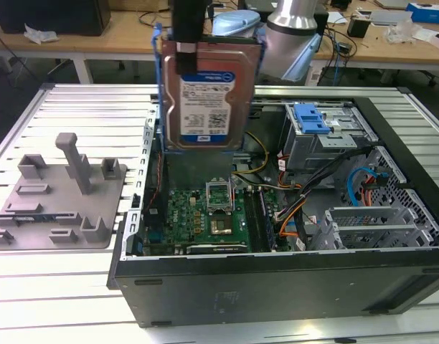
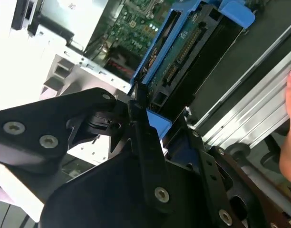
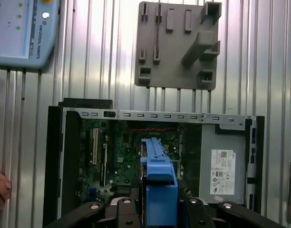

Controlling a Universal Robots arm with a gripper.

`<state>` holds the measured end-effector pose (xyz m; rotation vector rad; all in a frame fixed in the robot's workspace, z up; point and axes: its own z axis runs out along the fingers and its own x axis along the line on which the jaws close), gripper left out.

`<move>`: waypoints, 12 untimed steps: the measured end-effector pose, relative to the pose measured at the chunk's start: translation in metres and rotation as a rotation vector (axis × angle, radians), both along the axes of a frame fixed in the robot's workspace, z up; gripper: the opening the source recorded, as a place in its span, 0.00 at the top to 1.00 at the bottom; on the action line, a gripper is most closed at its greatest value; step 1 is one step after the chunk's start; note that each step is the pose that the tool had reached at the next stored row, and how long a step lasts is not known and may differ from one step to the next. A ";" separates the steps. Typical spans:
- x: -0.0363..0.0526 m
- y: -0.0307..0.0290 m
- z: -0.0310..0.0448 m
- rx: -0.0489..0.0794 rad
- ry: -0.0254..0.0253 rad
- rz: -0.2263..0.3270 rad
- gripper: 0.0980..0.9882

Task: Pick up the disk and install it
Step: 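Pick up the disk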

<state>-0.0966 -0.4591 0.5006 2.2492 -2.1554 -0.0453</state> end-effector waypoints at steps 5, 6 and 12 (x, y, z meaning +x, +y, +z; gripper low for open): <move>0.0380 -0.0125 0.0000 0.000 0.0001 0.000 0.70; 0.0463 -0.0152 0.0000 0.000 0.0001 0.000 0.70; 0.0853 -0.0271 0.0000 0.000 0.0000 0.000 0.70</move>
